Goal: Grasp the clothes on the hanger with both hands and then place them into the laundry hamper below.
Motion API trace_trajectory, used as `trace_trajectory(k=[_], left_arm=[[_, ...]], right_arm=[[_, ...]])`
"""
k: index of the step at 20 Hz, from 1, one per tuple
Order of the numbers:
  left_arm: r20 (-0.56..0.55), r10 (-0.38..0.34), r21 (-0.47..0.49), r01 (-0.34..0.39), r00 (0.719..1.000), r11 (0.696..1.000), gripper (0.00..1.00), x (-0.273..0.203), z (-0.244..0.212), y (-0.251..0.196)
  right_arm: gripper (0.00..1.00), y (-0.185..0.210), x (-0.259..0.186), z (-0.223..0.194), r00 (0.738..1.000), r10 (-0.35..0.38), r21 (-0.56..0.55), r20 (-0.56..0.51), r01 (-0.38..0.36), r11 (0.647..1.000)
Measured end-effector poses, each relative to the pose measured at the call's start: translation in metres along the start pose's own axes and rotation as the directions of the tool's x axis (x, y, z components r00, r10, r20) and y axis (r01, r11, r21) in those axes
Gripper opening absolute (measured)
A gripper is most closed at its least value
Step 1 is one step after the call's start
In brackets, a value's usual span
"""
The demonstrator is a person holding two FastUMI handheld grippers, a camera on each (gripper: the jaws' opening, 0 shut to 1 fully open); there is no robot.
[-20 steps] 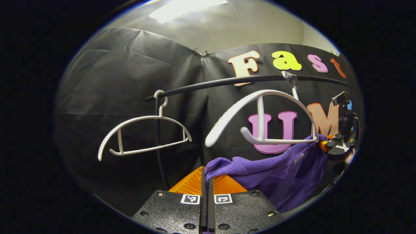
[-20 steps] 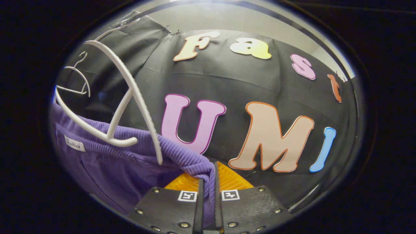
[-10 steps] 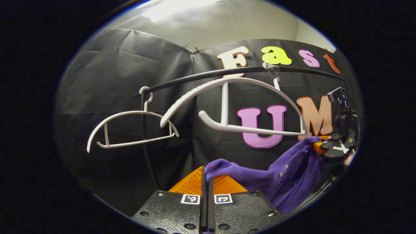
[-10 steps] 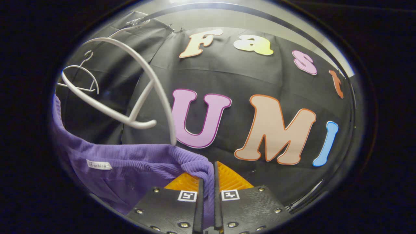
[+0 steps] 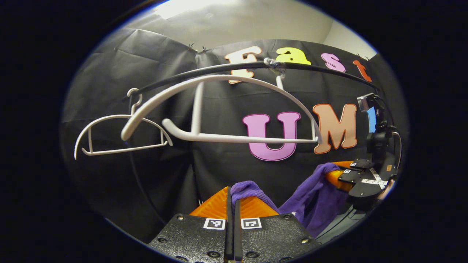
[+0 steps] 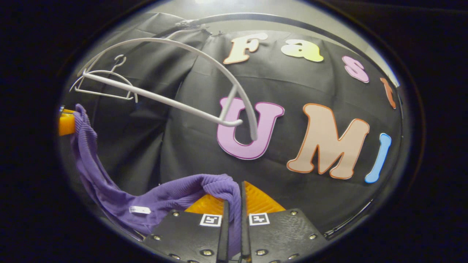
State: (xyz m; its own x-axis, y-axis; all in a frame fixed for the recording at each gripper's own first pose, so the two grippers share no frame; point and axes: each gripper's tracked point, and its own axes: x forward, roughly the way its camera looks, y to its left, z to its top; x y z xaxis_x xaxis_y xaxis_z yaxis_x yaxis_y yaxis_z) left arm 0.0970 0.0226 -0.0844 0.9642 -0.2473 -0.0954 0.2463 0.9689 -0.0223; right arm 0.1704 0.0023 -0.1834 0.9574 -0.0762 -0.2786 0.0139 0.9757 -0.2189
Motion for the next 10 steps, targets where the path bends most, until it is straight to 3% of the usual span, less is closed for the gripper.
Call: trace_trajectory(k=[5, 10], left_arm=[[-0.061, -0.085, -0.07, 0.081, 0.994, 0.994, 0.02, 0.006, -0.026, -0.028], [-0.157, -0.121, -0.1, 0.106, 0.98, 0.989, 0.02, 0.011, -0.075, -0.043]], right_arm=[[0.11, 0.034, -0.015, -0.013, 0.996, 0.085, 0.016, -0.026, -0.085, 0.996], [0.13, 0.06, -0.027, -0.055, 0.983, 0.145, 0.034, -0.114, -0.142, 0.989]])
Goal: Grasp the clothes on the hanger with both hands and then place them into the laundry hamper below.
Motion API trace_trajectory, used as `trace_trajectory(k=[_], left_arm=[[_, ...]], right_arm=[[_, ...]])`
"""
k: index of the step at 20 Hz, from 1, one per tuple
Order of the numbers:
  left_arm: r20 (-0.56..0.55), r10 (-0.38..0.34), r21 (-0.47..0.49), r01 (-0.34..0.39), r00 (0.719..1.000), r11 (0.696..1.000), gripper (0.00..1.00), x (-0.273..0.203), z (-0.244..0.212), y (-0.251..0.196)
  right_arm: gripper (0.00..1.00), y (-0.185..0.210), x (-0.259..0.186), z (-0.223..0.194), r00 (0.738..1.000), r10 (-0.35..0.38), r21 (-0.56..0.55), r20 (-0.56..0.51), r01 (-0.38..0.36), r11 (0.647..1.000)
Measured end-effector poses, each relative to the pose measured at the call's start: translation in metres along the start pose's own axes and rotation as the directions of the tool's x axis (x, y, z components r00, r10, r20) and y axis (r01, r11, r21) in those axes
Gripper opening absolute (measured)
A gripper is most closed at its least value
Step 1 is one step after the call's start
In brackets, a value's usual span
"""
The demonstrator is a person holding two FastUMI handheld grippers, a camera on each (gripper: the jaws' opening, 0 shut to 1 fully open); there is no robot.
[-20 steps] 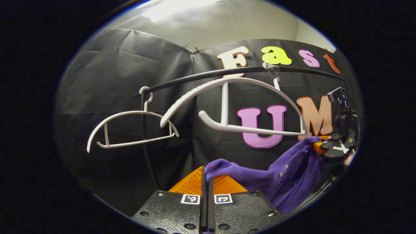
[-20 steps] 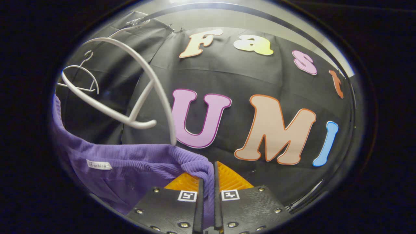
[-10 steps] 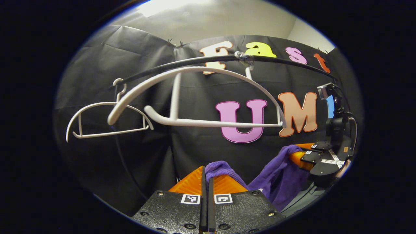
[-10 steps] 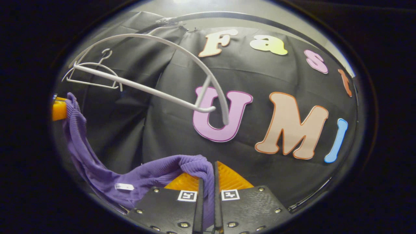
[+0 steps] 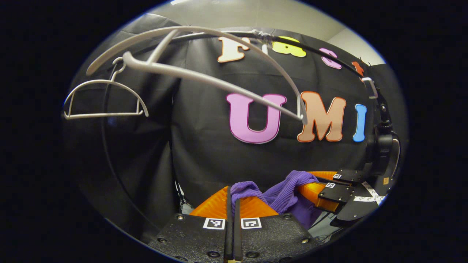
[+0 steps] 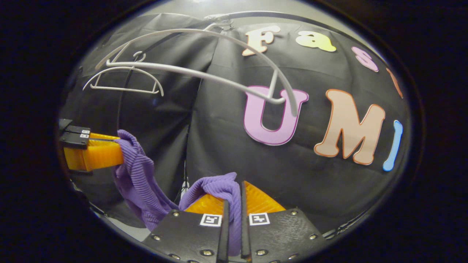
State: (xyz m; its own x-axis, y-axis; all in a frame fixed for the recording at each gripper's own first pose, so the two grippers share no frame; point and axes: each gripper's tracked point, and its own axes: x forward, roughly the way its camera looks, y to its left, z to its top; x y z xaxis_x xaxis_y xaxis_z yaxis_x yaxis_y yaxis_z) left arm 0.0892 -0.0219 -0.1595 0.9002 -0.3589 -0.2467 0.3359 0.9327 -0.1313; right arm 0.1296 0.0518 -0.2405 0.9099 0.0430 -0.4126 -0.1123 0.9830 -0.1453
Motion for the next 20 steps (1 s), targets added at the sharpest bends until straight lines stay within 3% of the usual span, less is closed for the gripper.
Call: trace_trajectory(k=[13, 20], left_arm=[[-0.263, 0.01, -0.023, -0.016, 0.965, 1.0, 0.02, 0.008, -0.127, 0.003], [-0.398, 0.04, -0.028, -0.056, 0.916, 0.998, 0.07, 0.001, -0.183, 0.014]], right_arm=[[0.13, 0.03, -0.019, -0.112, 0.973, 0.047, -0.014, -0.224, -0.051, 0.999], [0.13, 0.038, -0.024, -0.161, 0.942, 0.077, -0.019, -0.326, -0.087, 0.996]])
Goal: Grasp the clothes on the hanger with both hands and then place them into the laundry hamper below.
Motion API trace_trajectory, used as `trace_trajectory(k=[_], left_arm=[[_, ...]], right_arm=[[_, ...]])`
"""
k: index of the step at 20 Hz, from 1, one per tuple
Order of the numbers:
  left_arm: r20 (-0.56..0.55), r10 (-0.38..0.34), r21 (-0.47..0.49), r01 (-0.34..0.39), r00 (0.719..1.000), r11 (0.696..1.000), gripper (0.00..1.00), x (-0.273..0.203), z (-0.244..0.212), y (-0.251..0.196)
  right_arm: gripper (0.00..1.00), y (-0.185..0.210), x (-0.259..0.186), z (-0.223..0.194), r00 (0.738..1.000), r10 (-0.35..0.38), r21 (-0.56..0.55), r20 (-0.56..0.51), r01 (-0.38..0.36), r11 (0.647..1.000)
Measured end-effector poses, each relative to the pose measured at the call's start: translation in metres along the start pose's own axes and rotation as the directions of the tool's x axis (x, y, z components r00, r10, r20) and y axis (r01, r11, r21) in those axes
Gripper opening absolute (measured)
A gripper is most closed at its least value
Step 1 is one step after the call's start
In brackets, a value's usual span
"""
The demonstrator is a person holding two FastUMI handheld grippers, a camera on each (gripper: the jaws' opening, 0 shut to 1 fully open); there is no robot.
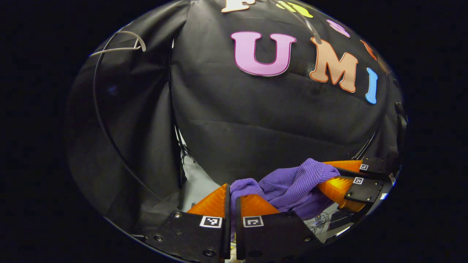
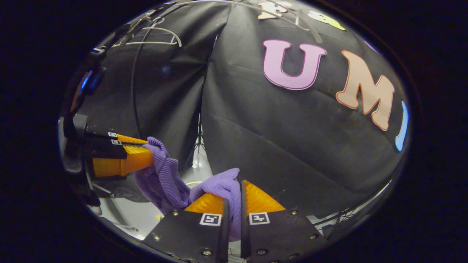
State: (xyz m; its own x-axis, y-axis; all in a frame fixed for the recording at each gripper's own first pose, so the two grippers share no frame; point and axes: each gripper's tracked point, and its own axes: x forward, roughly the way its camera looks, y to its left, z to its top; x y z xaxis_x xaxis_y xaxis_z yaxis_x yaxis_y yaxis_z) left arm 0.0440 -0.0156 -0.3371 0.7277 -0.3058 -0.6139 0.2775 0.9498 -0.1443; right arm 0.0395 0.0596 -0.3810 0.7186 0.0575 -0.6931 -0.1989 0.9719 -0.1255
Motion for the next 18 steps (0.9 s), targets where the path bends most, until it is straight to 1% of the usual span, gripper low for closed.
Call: trace_trajectory(k=[1, 3, 4, 6, 7, 8, 9, 10, 11, 12, 14, 15, 18], left_arm=[[-0.015, -0.001, -0.006, 0.001, 1.0, 1.0, 0.08, 0.001, -0.007, 0.001], [-0.052, -0.002, -0.016, 0.002, 0.999, 1.0, 0.08, 0.003, -0.023, 0.003], [-0.073, 0.0, -0.017, -0.002, 0.997, 1.0, 0.11, 0.004, -0.029, 0.003], [-0.098, -0.001, -0.021, -0.002, 0.995, 1.0, 0.2, 0.004, -0.043, 0.005], [-0.096, -0.007, -0.024, 0.005, 0.995, 1.0, 0.31, 0.006, -0.043, 0.003], [-0.096, -0.01, -0.026, 0.007, 0.995, 1.0, 0.34, 0.006, -0.043, 0.0], [-0.095, -0.012, -0.026, 0.009, 0.995, 1.0, 0.42, 0.005, -0.042, -0.001], [-0.097, -0.01, -0.023, 0.008, 0.995, 1.0, 0.44, 0.003, -0.042, -0.001], [-0.094, -0.009, -0.019, 0.007, 0.996, 1.0, 0.43, 0.003, -0.043, 0.001], [-0.095, -0.01, -0.017, 0.009, 0.995, 1.0, 0.36, 0.003, -0.043, 0.001], [-0.089, -0.013, -0.012, 0.012, 0.996, 1.0, 0.52, 0.002, -0.041, 0.0], [-0.083, -0.015, -0.008, 0.015, 0.996, 1.0, 0.43, 0.001, -0.04, 0.0], [-0.059, -0.026, 0.002, 0.026, 0.998, 1.0, 0.44, -0.005, -0.028, -0.005]], right_arm=[[0.13, 0.001, -0.001, -0.007, 1.0, 0.004, 0.003, -0.02, -0.004, 1.0], [0.13, 0.002, 0.001, -0.024, 0.998, 0.008, 0.017, -0.057, -0.007, 1.0], [0.13, 0.001, 0.004, -0.032, 0.997, 0.008, 0.026, -0.079, -0.006, 1.0], [0.14, 0.0, 0.003, -0.049, 0.993, 0.013, 0.042, -0.116, -0.008, 0.999], [0.16, 0.0, -0.003, -0.056, 0.991, 0.012, 0.047, -0.131, -0.006, 0.999], [0.16, 0.0, -0.004, -0.062, 0.989, 0.014, 0.051, -0.146, -0.006, 0.999], [0.16, 0.003, -0.005, -0.07, 0.987, 0.018, 0.057, -0.161, -0.009, 0.998], [0.16, 0.004, -0.007, -0.076, 0.984, 0.024, 0.065, -0.174, -0.013, 0.998], [0.16, 0.003, -0.011, -0.073, 0.987, 0.021, 0.076, -0.158, -0.009, 0.997], [0.16, 0.002, -0.012, -0.071, 0.989, 0.017, 0.082, -0.148, -0.005, 0.997], [0.16, -0.003, -0.015, -0.061, 0.992, 0.011, 0.085, -0.128, 0.0, 0.996], [0.16, -0.006, -0.016, -0.056, 0.993, 0.007, 0.088, -0.116, 0.003, 0.996], [0.16, -0.015, -0.022, -0.037, 0.997, -0.01, 0.1, -0.071, 0.017, 0.995]])
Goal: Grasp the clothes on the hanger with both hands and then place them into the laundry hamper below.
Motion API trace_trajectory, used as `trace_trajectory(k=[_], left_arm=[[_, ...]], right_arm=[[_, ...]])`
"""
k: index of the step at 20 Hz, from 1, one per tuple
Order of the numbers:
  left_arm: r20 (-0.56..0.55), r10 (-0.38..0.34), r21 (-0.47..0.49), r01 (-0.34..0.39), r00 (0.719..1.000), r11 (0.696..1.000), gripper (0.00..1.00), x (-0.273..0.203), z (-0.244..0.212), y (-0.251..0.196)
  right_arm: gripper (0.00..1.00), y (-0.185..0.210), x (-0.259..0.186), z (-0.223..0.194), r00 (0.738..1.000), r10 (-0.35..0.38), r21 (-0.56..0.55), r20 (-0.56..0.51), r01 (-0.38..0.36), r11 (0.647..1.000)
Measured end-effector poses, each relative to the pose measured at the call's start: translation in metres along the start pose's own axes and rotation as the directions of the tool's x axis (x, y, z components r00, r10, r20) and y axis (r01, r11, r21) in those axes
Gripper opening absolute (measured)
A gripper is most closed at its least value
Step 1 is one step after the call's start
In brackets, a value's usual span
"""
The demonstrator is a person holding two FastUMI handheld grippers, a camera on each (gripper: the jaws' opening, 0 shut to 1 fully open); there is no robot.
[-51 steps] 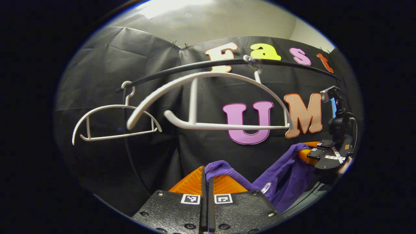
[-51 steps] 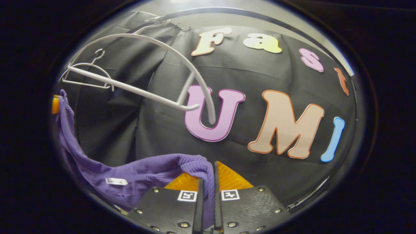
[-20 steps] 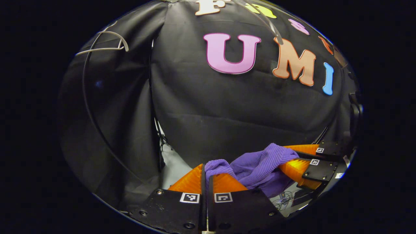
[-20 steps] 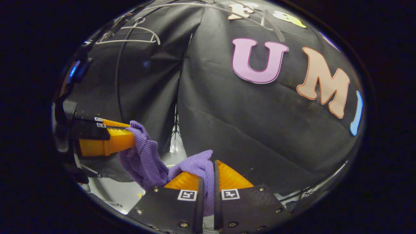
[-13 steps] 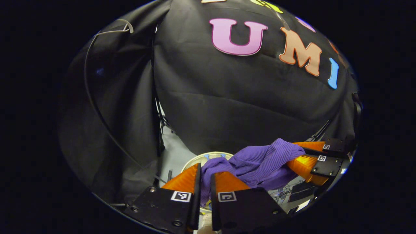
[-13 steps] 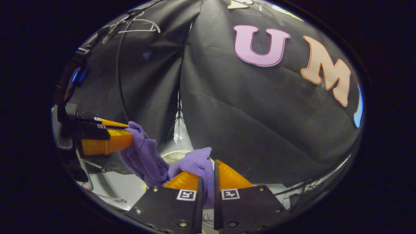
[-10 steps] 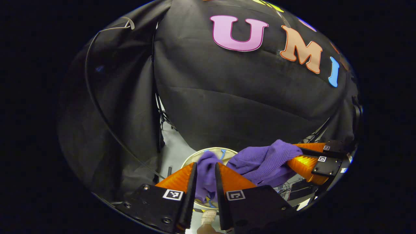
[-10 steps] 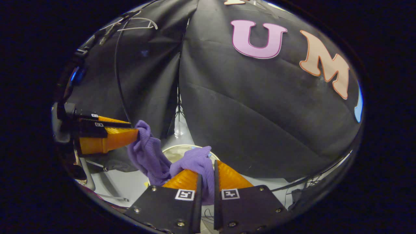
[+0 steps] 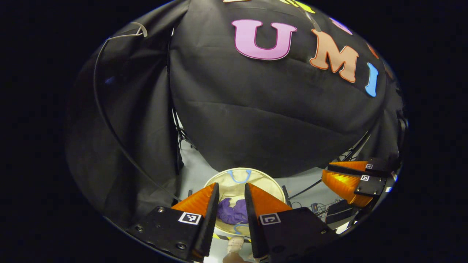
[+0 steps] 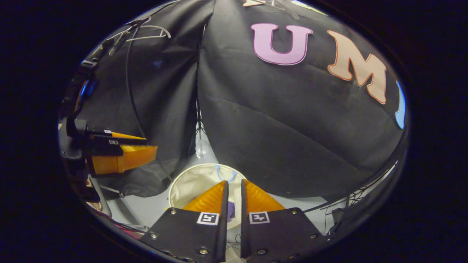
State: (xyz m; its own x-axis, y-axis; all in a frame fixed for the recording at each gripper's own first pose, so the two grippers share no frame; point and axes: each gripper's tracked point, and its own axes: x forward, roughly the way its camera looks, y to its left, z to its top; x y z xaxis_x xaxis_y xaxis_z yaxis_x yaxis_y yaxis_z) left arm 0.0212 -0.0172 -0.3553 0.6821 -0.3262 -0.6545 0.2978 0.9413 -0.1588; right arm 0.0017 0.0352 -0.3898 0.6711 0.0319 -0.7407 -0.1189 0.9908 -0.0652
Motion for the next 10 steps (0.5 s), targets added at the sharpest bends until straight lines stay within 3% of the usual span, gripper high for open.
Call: trace_trajectory(k=[6, 10], left_arm=[[0.104, -0.024, 0.01, 0.023, 0.994, 1.0, 0.44, -0.022, 0.046, -0.02], [0.222, -0.046, 0.049, 0.036, 0.974, 0.998, 0.43, -0.049, 0.097, -0.042]], right_arm=[[0.16, -0.023, -0.026, 0.05, 0.991, -0.046, 0.033, 0.122, 0.042, 0.999], [0.16, -0.048, -0.057, 0.091, 0.969, -0.095, 0.076, 0.227, 0.079, 0.994]])
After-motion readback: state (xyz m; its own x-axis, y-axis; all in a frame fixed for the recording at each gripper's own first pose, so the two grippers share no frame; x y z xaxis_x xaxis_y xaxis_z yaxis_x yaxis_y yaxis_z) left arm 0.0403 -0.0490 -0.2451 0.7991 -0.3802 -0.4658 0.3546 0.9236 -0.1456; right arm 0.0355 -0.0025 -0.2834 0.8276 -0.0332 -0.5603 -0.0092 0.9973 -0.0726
